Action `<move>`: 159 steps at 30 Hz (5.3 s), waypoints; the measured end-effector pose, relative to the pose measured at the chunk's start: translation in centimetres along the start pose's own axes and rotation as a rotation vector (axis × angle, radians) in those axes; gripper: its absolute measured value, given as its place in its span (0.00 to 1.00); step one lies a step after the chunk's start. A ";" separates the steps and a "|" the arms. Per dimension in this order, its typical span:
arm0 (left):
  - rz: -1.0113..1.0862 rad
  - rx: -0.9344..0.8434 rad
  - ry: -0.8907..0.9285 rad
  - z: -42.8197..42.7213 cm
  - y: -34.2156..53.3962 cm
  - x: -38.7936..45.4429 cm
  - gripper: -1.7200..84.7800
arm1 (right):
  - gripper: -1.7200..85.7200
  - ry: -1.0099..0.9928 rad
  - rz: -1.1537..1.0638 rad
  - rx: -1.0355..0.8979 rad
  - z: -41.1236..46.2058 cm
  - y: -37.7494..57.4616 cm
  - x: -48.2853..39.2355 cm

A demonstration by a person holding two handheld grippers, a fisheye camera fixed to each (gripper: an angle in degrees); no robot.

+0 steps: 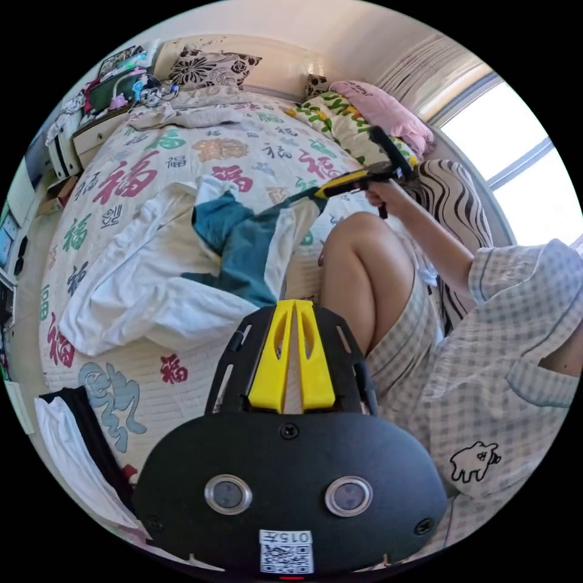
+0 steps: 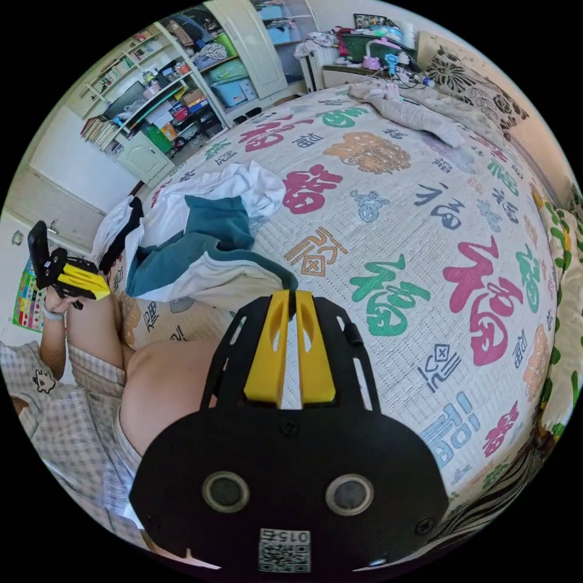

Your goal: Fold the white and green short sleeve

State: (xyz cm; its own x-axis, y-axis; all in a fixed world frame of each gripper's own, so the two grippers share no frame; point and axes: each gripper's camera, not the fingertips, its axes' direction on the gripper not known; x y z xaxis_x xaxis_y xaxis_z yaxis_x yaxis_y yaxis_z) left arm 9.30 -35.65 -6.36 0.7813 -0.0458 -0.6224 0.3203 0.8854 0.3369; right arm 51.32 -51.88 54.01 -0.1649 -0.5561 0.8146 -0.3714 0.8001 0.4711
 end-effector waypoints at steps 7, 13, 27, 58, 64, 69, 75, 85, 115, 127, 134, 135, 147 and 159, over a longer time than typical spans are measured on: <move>-0.098 0.034 -0.234 5.8 -6.3 -4.7 0.13 | 0.02 -0.020 -0.037 0.114 -3.3 -2.4 0.0; -0.276 -0.027 -0.014 11.5 -5.6 -10.6 0.04 | 0.03 0.049 -0.138 0.121 -5.0 -7.7 -1.9; -0.083 0.383 -0.126 7.2 -3.3 -1.6 0.02 | 0.08 -0.007 -0.049 0.081 -5.5 -19.1 1.8; 0.309 -0.090 0.241 27.6 -18.3 3.5 0.03 | 0.04 -0.249 -0.073 -0.281 -1.0 -15.9 2.5; 0.236 0.076 0.296 18.9 -22.8 0.1 0.07 | 0.03 -0.286 0.069 -0.188 -3.1 -11.9 4.1; 0.288 0.079 0.017 19.4 -32.1 3.4 0.11 | 0.02 -0.373 0.171 -0.096 -3.8 -10.6 4.0; 0.286 -0.240 -0.026 30.8 -41.5 7.0 0.11 | 0.02 -0.324 0.177 -0.095 -5.0 -10.3 1.4; 0.078 -0.039 0.061 20.1 -37.2 5.9 0.04 | 0.02 -0.290 0.196 0.013 -10.7 -7.6 -4.0; 0.196 1.729 -0.616 -37.2 10.6 48.0 0.02 | 0.02 0.321 -0.177 1.623 -60.4 15.1 -47.0; 0.209 1.646 -0.807 -36.8 7.3 40.4 0.01 | 0.02 0.477 -0.269 1.612 -55.4 7.9 -47.0; -0.003 1.331 -0.748 -30.9 -8.1 20.3 0.02 | 0.02 0.534 -0.205 1.243 -45.0 -14.7 -36.9; -0.045 1.257 -0.744 -29.2 -12.1 15.8 0.02 | 0.02 0.521 -0.182 1.178 -42.4 -19.8 -34.0; -0.194 0.221 -0.272 -6.8 -12.3 -13.4 0.12 | 0.12 0.039 -0.106 0.194 -16.0 -21.1 -3.7; -0.447 -0.314 0.127 10.9 -7.5 -23.0 0.12 | 0.14 -0.426 0.096 -0.285 -1.8 -10.9 7.9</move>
State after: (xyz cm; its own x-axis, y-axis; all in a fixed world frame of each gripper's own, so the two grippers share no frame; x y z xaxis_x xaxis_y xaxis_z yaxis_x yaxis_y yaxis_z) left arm -5.16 -46.28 13.14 0.5295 -0.4092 -0.7431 0.4154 0.8888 -0.1935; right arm 55.68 -64.62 55.93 -0.5655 -0.4719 0.6764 -0.0825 0.8484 0.5229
